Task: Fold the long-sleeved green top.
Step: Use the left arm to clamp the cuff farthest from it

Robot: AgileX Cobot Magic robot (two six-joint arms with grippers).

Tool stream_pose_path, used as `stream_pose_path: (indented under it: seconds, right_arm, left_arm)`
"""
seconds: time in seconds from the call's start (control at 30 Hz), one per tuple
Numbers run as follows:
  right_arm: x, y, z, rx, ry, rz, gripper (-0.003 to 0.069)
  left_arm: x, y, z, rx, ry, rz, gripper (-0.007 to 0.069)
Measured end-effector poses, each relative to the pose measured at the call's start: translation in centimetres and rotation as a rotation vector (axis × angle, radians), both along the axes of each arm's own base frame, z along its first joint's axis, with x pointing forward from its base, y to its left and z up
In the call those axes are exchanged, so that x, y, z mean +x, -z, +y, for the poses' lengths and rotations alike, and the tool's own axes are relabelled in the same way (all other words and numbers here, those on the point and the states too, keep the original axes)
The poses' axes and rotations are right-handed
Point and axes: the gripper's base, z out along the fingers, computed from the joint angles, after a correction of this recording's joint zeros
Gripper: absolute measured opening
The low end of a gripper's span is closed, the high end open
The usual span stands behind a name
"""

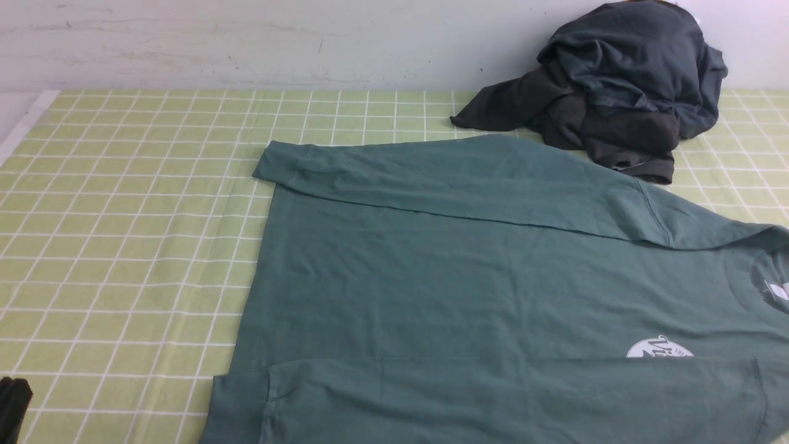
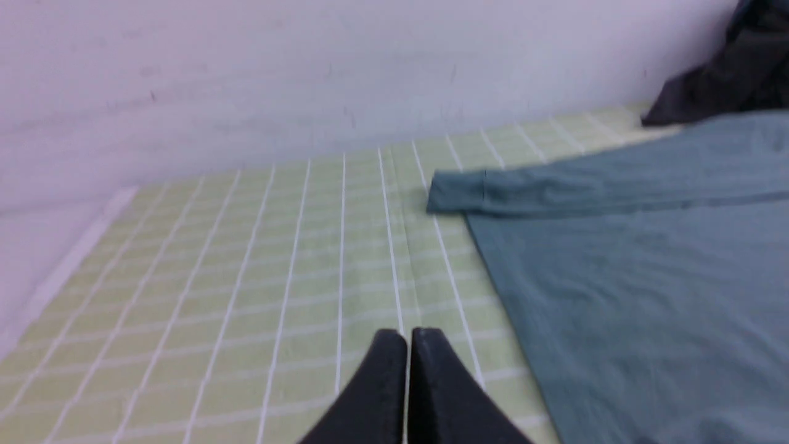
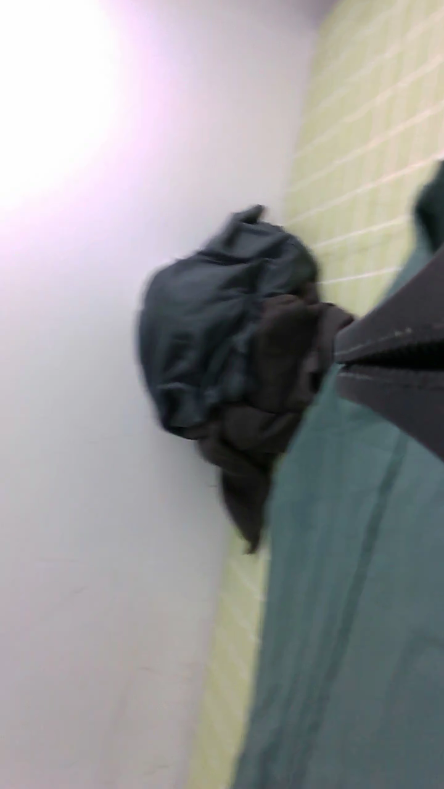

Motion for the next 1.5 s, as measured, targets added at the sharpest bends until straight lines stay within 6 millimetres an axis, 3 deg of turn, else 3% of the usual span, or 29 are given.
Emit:
stream_pose_path:
  seconds: [0.17,0.3,0.4,0.47,0.5,0.53,0.6,0.67,0.73,0.8,0.83,0.87,1.07,1.27,1.37,1.5]
  right_arm:
    - [-1.0,-2.7,0.0,0.03,-0.014,-0.317,-0.0014]
    - [-2.5,-4.7,0.0,0.118,-0.066,-0.586,-0.0014]
    - [-3.0,-5.6,0.0,0.138,-0.082,-0.651,-0.0014]
    - [-3.3,-6.9,0.0,0.137,-0.082,-0.659,-0.0014]
    - [-3.5,-9.0,0.0,0.122,-0.077,-0.646,-0.0014]
    - [-3.4,-9.1,0.0,0.12,-0.075,-0.624,-0.0014]
    - [-2.5,-12.3,0.1,0.077,-0.057,-0.496,-0.0014]
    - [-1.2,-13.5,0.2,0.046,-0.04,-0.358,-0.0014]
    - [1.0,-13.4,0.2,0.019,-0.02,-0.174,-0.0014]
    - [3.2,-12.1,0.1,0.012,-0.003,0.022,-0.0014]
    - [3.7,-11.7,0.1,0.013,0.0,0.07,-0.0014]
    - [5.4,-9.5,0.0,0.034,0.016,0.302,-0.0014]
    - [7.1,-3.9,0.7,0.154,-0.008,0.901,-0.0014]
    - [8.7,-2.1,2.1,0.109,-0.168,1.043,-0.0014]
    - [9.1,-2.0,2.7,0.078,-0.229,1.03,-0.0014]
    - [9.3,-1.9,4.0,0.002,-0.352,1.014,-0.0014]
  left_arm:
    - [-0.3,-1.9,-0.1,-0.02,0.012,-0.207,-0.0003]
    - [-1.3,-4.5,-0.1,-0.152,0.059,-0.5,-0.0003]
    - [-2.3,-7.6,-0.1,-0.247,0.111,-0.608,-0.0003]
    - [-2.6,-10.1,-0.1,-0.282,0.125,-0.616,-0.0003]
    - [-2.2,-12.6,-0.1,-0.319,0.124,-0.55,-0.0003]
    - [-2.1,-13.4,-0.1,-0.326,0.125,-0.545,-0.0003]
    - [-0.1,-16.9,-0.1,-0.338,0.088,-0.374,-0.0003]
    - [2.2,-17.9,-0.3,-0.328,0.057,-0.234,-0.0003]
    - [5.2,-17.3,-0.5,-0.311,0.019,-0.057,-0.0003]
    - [7.9,-15.3,-0.7,-0.295,-0.023,0.148,-0.0003]
    - [8.2,-15.1,-0.7,-0.294,-0.025,0.16,-0.0003]
    - [10.6,-12.1,-0.8,-0.244,-0.071,0.399,-0.0003]
    - [13.7,-4.4,-1.8,-0.167,-0.104,1.015,-0.0003]
    - [15.2,0.5,-3.8,-0.189,0.061,1.345,0.0]
    - [16.1,1.3,-4.3,-0.19,0.123,1.373,0.0017]
    - [18.5,1.1,-4.9,-0.137,0.209,1.34,0.014]
